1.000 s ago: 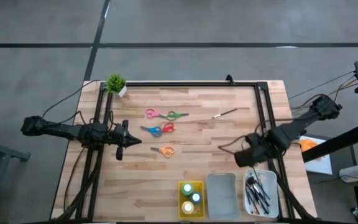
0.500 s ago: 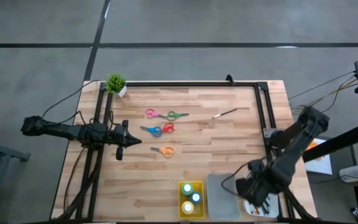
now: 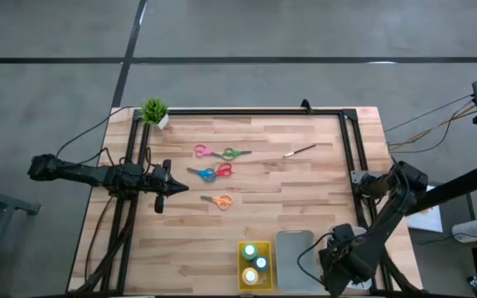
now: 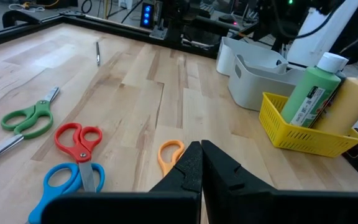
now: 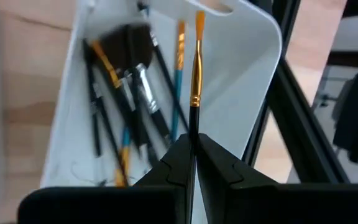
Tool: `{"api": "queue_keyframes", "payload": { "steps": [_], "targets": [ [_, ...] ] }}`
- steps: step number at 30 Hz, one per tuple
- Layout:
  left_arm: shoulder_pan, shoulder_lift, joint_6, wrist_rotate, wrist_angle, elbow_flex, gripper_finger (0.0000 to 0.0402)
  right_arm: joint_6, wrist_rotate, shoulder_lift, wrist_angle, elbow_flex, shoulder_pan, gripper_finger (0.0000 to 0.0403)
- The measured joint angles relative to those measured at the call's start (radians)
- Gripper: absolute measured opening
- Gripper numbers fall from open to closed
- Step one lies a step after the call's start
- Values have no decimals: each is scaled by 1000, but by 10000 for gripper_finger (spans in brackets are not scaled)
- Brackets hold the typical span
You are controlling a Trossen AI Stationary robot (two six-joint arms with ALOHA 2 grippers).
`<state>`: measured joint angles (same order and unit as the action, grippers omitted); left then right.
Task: Pick & Place Paint Supplies
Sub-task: Put the gold paint brush into the white bin
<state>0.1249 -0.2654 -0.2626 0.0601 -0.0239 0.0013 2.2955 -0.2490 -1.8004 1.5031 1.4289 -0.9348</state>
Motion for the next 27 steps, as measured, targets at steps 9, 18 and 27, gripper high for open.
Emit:
{"api": "queue_keyframes", "payload": {
  "steps": [9,18,27],
  "targets": [
    [0,0,0,0,0,0,0,-2,39,13,-89,-131,-10,14],
    [0,0,0,0,0,0,0,2,39,19,-209,-231,-16,14],
    [0,0,0,0,0,0,0,9,39,37,-226,-268,-17,43]
  ]
}}
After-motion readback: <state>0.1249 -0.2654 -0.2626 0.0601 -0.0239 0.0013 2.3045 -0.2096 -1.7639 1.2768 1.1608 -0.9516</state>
